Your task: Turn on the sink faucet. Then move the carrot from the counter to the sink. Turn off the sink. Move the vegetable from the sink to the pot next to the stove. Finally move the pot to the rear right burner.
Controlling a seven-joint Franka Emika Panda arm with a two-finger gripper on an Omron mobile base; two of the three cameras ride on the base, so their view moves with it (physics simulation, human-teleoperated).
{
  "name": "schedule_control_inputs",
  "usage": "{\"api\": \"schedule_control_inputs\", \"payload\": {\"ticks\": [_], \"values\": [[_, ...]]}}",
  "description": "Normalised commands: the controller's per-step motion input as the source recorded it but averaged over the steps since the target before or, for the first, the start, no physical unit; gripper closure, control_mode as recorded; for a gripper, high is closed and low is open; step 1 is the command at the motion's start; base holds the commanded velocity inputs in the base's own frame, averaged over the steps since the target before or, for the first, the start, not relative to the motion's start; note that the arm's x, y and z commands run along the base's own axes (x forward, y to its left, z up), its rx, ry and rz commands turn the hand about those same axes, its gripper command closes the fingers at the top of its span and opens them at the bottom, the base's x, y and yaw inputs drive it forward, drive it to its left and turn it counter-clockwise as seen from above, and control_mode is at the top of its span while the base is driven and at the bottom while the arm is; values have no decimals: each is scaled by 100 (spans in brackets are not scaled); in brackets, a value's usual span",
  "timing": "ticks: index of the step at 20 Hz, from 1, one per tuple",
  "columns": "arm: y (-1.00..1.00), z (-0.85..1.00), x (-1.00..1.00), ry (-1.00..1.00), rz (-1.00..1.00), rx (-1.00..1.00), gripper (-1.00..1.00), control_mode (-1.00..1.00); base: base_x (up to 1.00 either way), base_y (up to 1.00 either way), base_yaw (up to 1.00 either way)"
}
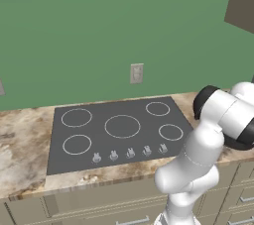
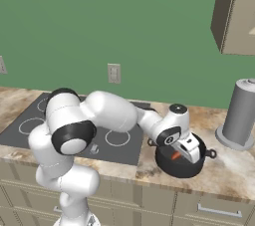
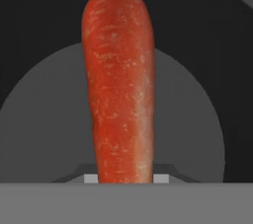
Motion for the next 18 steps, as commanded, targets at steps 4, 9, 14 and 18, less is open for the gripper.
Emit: {"api": "schedule_control_inputs", "payload": {"ticks": [4,9,14,18], "values": [[-3,-14,18,0,5,2,-100,-100,0,0,0],[0,0,9,0,4,1,-100,-100,0,0,0],[13,4,0,0,1,0,-100,-100,0,0,0],[47,30,-19,-1,0,0,-100,-100,0,0,0]]}}
